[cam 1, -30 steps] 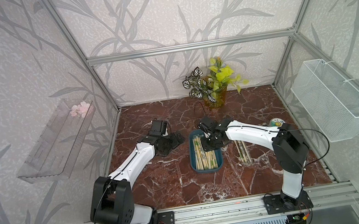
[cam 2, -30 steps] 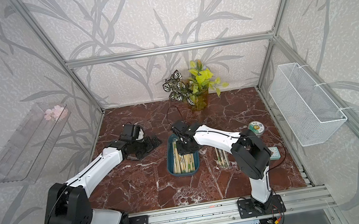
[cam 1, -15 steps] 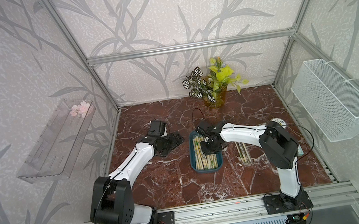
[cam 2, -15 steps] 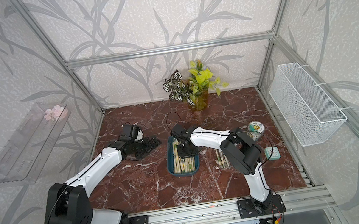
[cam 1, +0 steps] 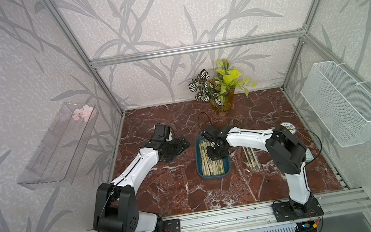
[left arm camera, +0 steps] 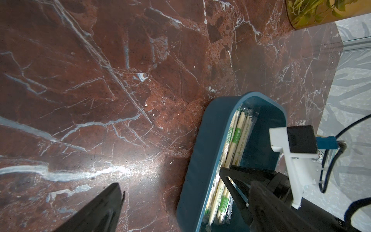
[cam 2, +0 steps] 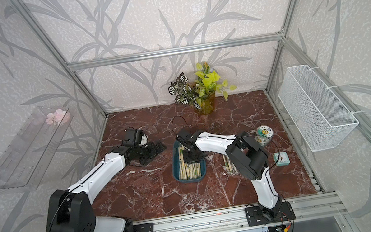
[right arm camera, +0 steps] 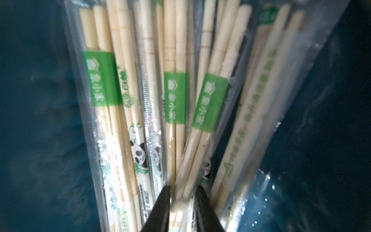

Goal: Take the paired disposable chopsticks out of the storage box
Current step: Pick up the paired disposable chopsticks from the storage box.

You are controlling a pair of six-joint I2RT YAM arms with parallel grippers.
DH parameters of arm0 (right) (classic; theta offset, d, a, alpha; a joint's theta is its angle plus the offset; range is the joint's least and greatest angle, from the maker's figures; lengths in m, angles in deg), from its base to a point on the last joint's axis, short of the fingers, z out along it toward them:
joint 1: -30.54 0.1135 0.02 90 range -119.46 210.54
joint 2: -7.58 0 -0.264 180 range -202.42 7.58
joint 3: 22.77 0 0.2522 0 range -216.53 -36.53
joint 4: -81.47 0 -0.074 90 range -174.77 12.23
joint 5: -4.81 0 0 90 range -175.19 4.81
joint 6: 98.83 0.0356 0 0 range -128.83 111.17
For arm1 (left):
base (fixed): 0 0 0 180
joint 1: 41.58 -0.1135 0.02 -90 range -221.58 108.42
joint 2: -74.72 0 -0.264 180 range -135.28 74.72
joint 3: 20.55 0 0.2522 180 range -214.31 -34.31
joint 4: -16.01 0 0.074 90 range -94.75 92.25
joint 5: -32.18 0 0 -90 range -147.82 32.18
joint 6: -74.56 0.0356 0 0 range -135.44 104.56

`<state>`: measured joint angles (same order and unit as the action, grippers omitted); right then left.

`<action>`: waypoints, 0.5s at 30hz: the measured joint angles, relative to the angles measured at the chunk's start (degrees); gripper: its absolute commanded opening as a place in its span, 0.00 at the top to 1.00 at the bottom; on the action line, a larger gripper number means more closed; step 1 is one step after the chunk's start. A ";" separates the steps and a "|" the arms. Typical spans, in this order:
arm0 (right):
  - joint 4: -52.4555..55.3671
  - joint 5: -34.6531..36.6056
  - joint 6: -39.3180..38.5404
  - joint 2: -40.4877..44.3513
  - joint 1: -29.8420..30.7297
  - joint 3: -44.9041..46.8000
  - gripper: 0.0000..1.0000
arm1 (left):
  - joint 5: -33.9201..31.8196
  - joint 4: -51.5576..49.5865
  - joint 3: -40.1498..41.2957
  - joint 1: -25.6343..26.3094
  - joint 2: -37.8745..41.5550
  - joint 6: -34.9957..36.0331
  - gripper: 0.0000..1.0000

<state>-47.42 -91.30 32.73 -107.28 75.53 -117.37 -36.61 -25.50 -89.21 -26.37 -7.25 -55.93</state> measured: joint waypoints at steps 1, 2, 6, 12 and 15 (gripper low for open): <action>0.00 0.00 0.02 0.00 0.00 0.00 0.82 | 0.04 0.00 0.00 0.00 0.00 0.00 0.00; -0.02 0.00 0.09 0.00 0.00 0.00 0.84 | 0.07 0.00 0.00 -0.02 0.00 0.00 0.00; -0.07 -0.07 0.31 0.00 0.00 -0.02 0.88 | 0.15 0.11 0.00 -0.07 0.00 0.00 0.00; -0.17 -0.55 0.31 0.07 0.00 -0.11 0.92 | 0.17 0.28 0.00 -0.11 0.00 0.00 0.00; -0.22 -1.01 0.37 0.28 0.00 -0.11 0.93 | 0.17 0.33 0.00 -0.11 0.00 -0.02 0.00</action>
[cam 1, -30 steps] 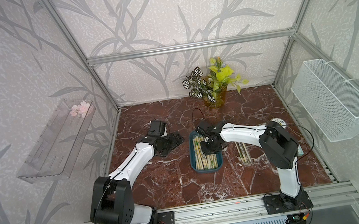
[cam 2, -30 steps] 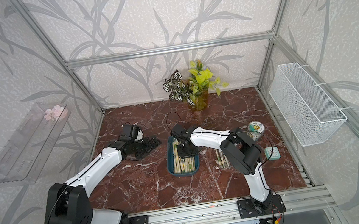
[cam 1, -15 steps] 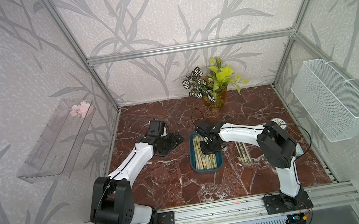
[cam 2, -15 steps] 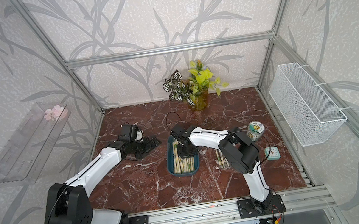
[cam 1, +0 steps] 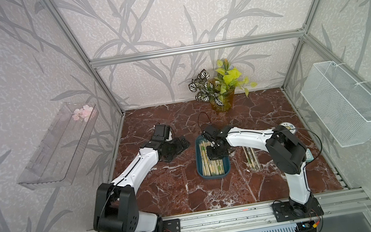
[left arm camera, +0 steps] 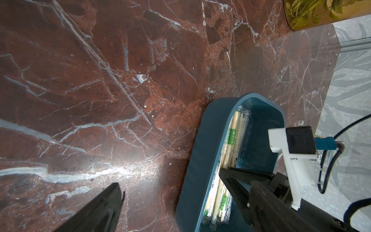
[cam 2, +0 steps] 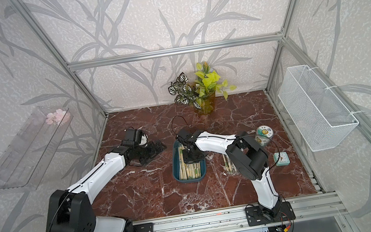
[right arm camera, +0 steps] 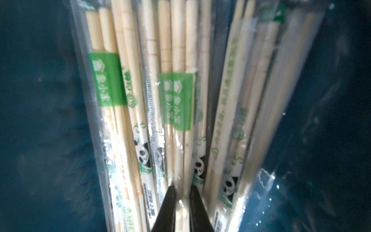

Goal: Take the paired disposable chopsticks out of the storage box
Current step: Pick up the paired disposable chopsticks from the storage box, then place the paired disposable chopsticks at the center of the board.

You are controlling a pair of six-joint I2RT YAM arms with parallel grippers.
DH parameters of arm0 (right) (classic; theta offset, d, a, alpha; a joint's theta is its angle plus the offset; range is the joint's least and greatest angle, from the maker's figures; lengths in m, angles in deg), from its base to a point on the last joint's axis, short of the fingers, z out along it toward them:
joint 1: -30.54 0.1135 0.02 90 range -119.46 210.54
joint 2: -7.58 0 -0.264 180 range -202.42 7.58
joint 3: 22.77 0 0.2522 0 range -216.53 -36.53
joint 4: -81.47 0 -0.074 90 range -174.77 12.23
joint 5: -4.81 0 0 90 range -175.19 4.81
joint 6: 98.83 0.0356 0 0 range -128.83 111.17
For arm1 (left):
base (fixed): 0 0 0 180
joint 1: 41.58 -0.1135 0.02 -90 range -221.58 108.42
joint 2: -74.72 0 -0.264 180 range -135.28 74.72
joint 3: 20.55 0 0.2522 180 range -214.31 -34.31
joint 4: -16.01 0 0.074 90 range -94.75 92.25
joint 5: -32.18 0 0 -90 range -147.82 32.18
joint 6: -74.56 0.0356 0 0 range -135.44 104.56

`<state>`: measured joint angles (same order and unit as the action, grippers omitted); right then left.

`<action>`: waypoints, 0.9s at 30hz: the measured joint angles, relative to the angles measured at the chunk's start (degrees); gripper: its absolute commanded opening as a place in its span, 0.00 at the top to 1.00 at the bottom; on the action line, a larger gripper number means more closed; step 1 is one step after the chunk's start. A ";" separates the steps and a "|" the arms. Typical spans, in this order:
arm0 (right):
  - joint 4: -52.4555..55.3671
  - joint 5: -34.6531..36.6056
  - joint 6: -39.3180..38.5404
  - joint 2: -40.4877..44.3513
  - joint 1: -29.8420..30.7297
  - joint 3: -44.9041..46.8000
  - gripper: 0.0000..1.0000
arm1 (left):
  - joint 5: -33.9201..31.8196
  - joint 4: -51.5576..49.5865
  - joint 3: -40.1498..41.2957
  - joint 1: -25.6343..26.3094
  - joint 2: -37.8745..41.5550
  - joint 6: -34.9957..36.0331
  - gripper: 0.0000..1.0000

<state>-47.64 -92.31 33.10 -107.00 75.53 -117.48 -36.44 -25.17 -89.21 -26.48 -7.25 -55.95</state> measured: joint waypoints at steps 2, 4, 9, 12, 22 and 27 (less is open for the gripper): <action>0.00 -0.33 0.07 0.42 0.00 -0.02 0.93 | 0.00 0.00 0.00 0.00 0.00 0.00 0.00; 0.02 -0.52 0.09 1.07 0.00 -0.17 0.93 | 0.00 0.02 0.00 0.00 0.00 0.00 0.00; 0.00 -0.83 0.07 3.45 0.00 -1.53 0.93 | -0.02 0.00 0.00 0.00 0.00 0.00 0.00; -0.15 -0.92 0.07 4.74 -0.22 -1.99 0.93 | 0.00 0.00 0.00 -0.02 0.00 0.00 0.00; 0.02 -1.18 -0.22 8.94 -3.45 -2.51 0.93 | 0.90 0.00 -0.04 -0.02 0.00 0.00 0.00; 0.15 -1.57 -0.96 11.74 -6.54 -2.51 0.93 | 1.31 -0.04 -0.20 0.00 0.00 -0.13 0.00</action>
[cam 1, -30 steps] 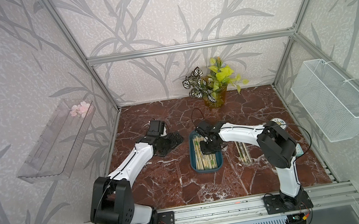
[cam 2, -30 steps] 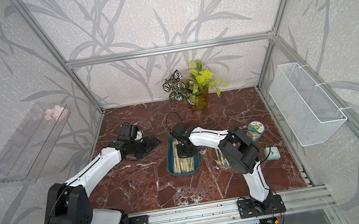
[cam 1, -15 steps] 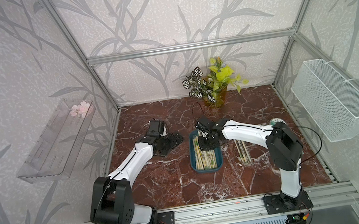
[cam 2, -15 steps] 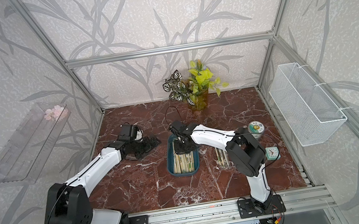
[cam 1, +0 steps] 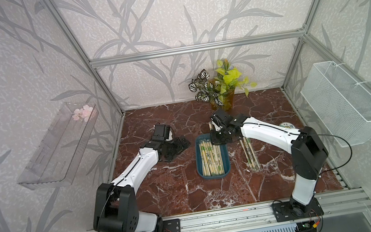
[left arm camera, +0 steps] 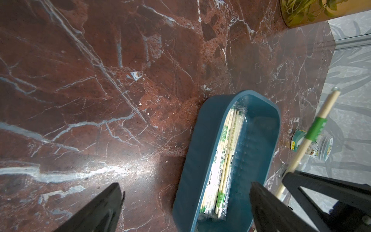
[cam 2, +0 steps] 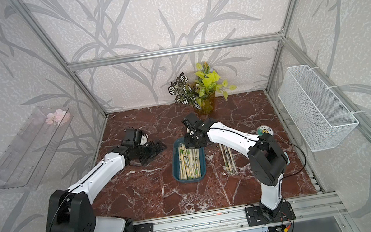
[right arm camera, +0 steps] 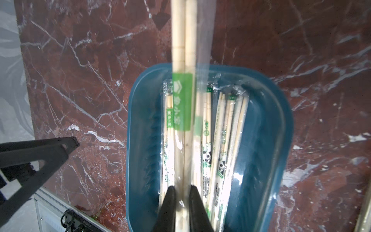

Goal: Take the paired disposable chopsticks out of the storage box
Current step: Place the paired disposable chopsticks at the center of the board.

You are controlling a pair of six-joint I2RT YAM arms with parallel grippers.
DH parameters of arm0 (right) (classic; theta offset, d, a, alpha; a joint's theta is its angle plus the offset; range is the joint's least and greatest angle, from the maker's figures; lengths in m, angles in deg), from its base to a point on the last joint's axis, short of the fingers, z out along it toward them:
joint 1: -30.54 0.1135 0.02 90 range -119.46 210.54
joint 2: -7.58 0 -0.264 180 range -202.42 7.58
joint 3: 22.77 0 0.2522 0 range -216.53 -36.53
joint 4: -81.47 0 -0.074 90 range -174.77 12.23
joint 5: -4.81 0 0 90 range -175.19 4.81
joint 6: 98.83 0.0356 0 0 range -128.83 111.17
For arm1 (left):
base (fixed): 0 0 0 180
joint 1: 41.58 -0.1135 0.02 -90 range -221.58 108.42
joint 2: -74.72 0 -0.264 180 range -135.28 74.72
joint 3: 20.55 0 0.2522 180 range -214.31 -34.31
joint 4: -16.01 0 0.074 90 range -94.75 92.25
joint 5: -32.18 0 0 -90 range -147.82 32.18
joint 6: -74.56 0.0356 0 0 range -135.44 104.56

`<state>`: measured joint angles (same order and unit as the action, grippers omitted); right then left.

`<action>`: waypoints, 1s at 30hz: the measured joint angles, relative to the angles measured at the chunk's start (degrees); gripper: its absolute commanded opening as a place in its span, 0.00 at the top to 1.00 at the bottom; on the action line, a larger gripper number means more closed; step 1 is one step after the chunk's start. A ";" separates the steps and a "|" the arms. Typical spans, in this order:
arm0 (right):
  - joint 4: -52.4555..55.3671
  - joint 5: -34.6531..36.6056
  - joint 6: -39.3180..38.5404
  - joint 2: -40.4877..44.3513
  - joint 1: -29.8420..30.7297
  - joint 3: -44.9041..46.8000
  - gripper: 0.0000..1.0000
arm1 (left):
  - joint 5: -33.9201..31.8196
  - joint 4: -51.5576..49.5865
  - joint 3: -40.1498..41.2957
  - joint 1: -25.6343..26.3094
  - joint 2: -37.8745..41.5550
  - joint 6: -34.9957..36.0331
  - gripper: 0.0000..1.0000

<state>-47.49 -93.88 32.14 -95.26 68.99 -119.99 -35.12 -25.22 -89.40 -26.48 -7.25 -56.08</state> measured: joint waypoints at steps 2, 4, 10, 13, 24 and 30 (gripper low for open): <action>0.11 -0.09 -0.44 1.03 -1.38 0.02 0.93 | 0.02 -0.13 -0.17 0.17 0.00 -0.02 0.00; 0.20 -0.35 -0.79 2.10 -2.82 0.20 0.93 | 0.02 -0.24 -0.57 0.52 0.00 -0.07 0.00; 0.55 -0.37 -3.02 6.97 -7.48 4.28 0.93 | -0.11 -0.22 -1.36 2.54 0.00 -0.72 0.00; 0.52 -0.33 -4.46 8.87 -9.55 7.45 0.93 | -0.24 -0.22 -1.55 3.89 0.00 -1.40 0.00; 0.50 1.75 -10.27 9.53 -11.61 17.03 0.93 | -0.74 0.09 -4.26 6.80 -1.07 -2.51 0.00; 0.22 3.13 -12.87 8.04 -11.61 19.04 0.94 | -1.05 0.07 -4.57 7.17 -1.51 -2.71 0.00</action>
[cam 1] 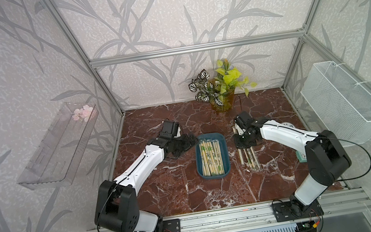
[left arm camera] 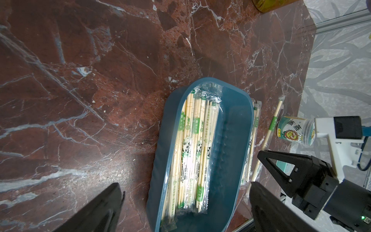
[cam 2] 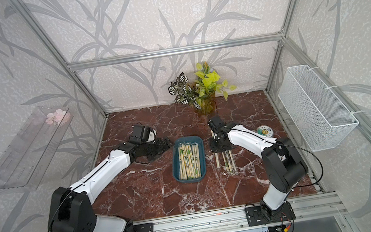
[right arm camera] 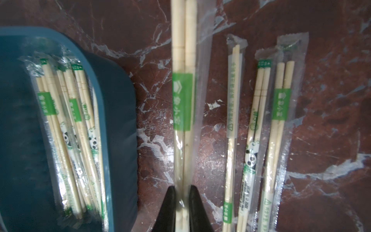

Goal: Take the paired disposable chopsticks out of the storage box
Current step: Place the paired disposable chopsticks at the center of the board.

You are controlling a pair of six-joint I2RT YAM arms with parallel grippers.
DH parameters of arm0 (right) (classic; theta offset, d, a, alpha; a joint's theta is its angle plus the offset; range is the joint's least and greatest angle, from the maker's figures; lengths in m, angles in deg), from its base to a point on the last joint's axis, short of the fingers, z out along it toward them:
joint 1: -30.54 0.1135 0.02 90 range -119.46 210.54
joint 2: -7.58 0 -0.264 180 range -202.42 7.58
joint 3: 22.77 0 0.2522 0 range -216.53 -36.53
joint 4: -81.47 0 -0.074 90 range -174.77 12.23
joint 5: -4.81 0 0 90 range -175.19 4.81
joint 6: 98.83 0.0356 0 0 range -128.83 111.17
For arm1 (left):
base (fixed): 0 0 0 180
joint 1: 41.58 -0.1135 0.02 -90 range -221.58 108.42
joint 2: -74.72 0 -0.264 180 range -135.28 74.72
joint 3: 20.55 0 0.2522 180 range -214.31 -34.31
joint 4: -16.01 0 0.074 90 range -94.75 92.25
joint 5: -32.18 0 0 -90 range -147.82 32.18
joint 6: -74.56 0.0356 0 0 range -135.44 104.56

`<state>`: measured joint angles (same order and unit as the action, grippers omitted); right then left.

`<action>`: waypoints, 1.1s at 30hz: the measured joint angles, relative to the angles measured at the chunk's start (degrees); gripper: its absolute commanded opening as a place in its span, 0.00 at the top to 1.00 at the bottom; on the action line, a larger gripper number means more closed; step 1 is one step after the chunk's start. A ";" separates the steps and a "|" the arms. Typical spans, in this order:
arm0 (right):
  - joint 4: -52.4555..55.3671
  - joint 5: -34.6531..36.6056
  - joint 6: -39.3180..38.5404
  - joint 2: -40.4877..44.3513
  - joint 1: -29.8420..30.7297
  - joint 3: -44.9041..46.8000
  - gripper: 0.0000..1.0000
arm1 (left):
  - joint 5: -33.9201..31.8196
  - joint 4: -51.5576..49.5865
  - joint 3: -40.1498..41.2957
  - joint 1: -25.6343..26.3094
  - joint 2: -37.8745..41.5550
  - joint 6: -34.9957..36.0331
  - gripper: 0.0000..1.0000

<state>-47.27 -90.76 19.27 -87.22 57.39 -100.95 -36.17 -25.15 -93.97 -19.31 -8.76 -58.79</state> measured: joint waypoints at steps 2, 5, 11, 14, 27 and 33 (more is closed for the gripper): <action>0.00 0.42 -0.68 -0.83 0.00 0.31 0.94 | -0.15 0.00 0.00 0.00 0.00 -0.07 0.00; -0.02 1.05 -1.42 -1.99 0.00 0.50 0.94 | -0.35 0.00 0.00 0.00 -0.07 -0.15 0.00; -0.20 2.40 -2.73 -5.31 0.00 0.52 0.94 | -0.44 0.04 0.00 0.07 -0.61 -0.15 0.00; -0.17 3.15 -3.19 -6.54 0.00 0.52 0.94 | -0.42 0.09 -0.20 0.09 -1.09 -0.15 0.00; -1.55 5.20 -3.45 -8.41 0.55 0.96 0.90 | -0.42 -0.20 -1.40 0.09 -2.23 0.09 0.00; -2.56 5.75 -2.97 -9.09 1.77 0.96 0.86 | -0.42 -0.52 -1.51 0.09 -2.78 0.22 0.00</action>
<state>-49.83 -85.01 16.29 -96.31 59.16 -99.99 -36.59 -25.67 -95.48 -19.23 -11.53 -58.57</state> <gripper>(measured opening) 0.137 0.997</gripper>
